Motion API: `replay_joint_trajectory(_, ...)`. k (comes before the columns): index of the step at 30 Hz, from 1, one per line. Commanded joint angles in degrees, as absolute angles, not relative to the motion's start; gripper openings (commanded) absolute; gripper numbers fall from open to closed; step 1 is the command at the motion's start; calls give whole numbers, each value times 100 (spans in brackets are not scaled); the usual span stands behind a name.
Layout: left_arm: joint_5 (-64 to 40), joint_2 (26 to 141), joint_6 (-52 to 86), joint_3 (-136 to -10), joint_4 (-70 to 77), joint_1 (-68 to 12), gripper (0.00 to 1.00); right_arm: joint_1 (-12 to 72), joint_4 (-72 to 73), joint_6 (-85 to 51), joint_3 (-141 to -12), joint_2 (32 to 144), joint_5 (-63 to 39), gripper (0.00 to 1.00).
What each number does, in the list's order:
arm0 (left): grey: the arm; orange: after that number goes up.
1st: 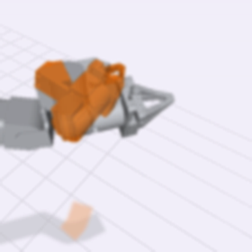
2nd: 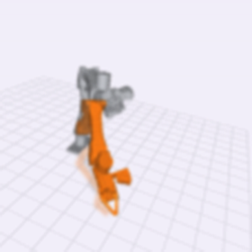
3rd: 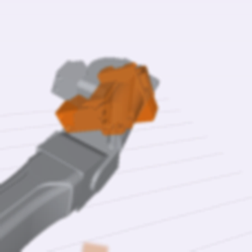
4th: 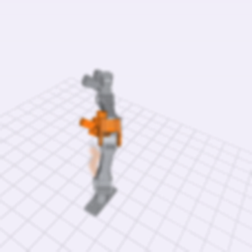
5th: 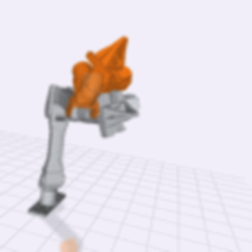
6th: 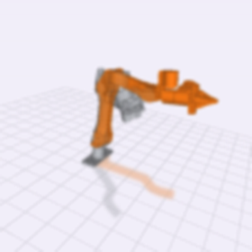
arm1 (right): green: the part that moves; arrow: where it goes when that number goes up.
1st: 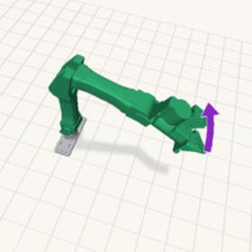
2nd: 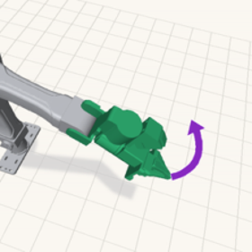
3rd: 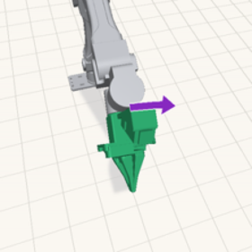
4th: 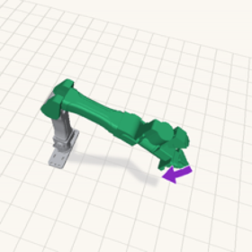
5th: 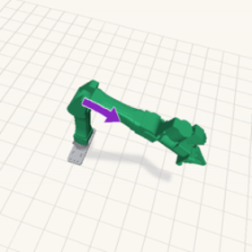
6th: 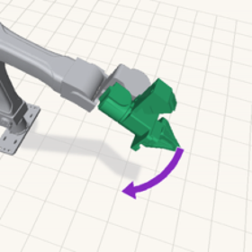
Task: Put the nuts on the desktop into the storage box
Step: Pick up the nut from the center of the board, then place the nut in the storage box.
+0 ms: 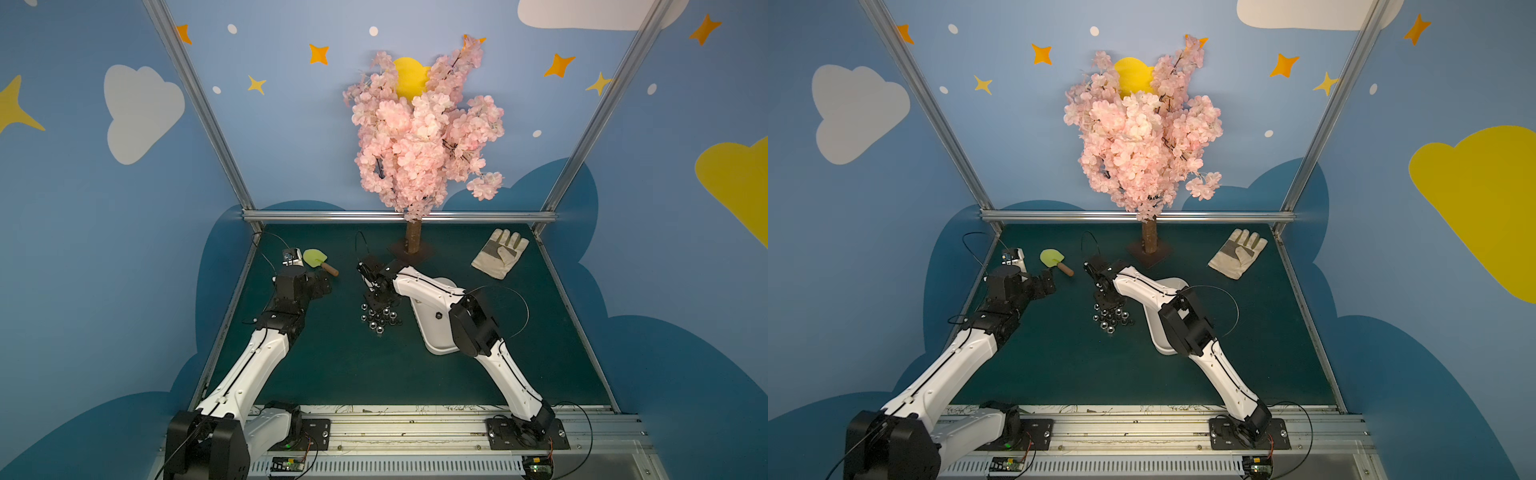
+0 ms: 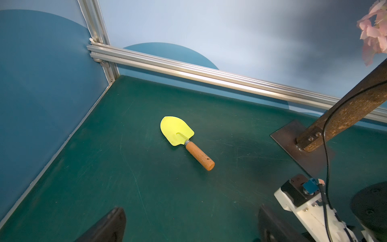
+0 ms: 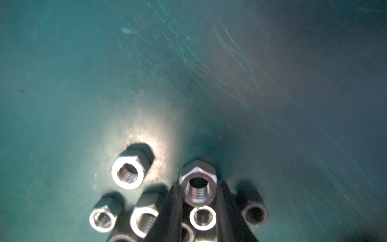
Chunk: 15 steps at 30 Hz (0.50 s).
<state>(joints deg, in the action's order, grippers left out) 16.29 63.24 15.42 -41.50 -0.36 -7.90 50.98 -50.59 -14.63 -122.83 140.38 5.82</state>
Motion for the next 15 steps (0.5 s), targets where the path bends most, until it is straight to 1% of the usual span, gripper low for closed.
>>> replay_joint_trajectory(1, 1623, 6251, 1472, -4154, 26, -805, 100, 5038, -5323, -1380, -12469, 13296, 905, 20)
replay_joint_trajectory(4, 1621, 6258, 1475, -4148, 26, -800, 100, 4928, -5285, -1418, -12178, 12743, 1028, 20)
replay_joint_trajectory(7, 1600, 6257, 1485, -4141, 43, -809, 100, 4700, -5179, -1448, -11536, 12041, 1061, 20)
replay_joint_trajectory(11, 1477, 6308, 1503, -4148, 70, -803, 100, 4187, -5089, -1511, -10350, 11157, 1037, 20)
replay_joint_trajectory(15, 1392, 6319, 1503, -4157, 83, -806, 100, 3615, -4990, -1516, -9210, 10513, 835, 20)
